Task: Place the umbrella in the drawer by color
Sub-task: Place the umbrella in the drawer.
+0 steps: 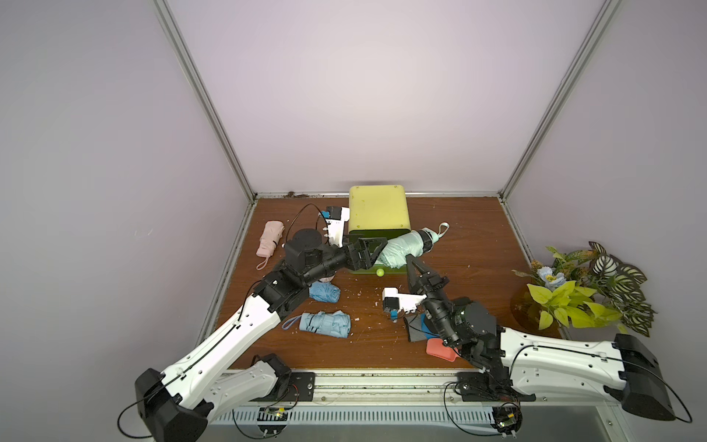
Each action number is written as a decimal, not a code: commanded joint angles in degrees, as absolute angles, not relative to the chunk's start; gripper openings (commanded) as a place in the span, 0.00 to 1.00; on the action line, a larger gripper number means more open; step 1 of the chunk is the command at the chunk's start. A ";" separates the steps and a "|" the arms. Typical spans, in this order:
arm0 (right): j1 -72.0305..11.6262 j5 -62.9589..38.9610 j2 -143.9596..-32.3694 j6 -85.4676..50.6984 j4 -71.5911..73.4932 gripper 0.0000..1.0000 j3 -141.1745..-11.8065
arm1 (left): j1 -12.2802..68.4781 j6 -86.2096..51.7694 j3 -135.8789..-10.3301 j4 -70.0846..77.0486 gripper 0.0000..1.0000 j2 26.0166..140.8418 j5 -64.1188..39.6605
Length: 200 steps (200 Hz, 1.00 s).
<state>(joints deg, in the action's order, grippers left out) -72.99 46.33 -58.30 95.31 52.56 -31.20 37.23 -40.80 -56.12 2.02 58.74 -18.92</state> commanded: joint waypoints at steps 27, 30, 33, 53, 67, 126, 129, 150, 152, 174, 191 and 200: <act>-73.72 47.10 -62.62 94.36 70.42 0.00 -37.02 | 37.85 -45.00 -56.45 8.44 1.00 58.10 -16.43; -73.74 47.04 -62.79 94.19 70.69 0.00 -37.22 | 37.88 -45.13 -56.47 8.57 1.00 58.14 -16.37; -73.74 46.99 -63.12 94.06 70.95 0.00 -37.33 | 37.88 -45.13 -56.45 8.60 1.00 58.18 -16.27; -73.77 46.45 -64.45 93.38 72.67 0.00 -37.84 | 37.88 -45.73 -56.16 9.17 1.00 58.66 -15.88; -73.79 46.06 -65.28 92.87 73.64 0.00 -38.01 | 37.88 -46.26 -55.95 9.90 1.00 59.19 -16.28; -72.67 45.05 -71.27 92.24 79.18 0.00 -40.22 | 38.32 -49.61 -55.89 13.46 0.84 63.06 -22.07; -72.56 45.23 -71.54 92.16 79.14 0.00 -40.44 | 38.35 -49.73 -55.90 13.45 0.83 63.18 -22.12; -71.92 45.05 -72.62 91.22 78.74 0.00 -41.13 | 38.30 -49.72 -56.15 13.19 0.71 63.17 -21.61; -71.95 45.04 -72.67 91.05 78.57 0.00 -41.18 | 38.27 -49.72 -56.16 13.12 0.70 63.19 -21.55; -71.31 44.75 -73.02 89.38 76.17 0.00 -41.09 | 38.32 -48.81 -57.27 11.96 0.49 63.19 -21.30; -70.80 44.91 -73.05 88.39 74.66 0.00 -40.66 | 38.33 -47.89 -58.08 10.87 0.35 63.19 -20.60; -70.66 44.97 -72.96 87.89 74.27 0.00 -40.14 | 38.33 -47.22 -58.52 10.16 0.28 63.19 -20.07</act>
<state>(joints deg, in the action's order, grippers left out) -71.75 45.84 -74.26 91.13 69.60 -37.69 37.71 -49.17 -56.25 11.00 63.61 -19.57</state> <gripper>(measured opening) 0.058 0.357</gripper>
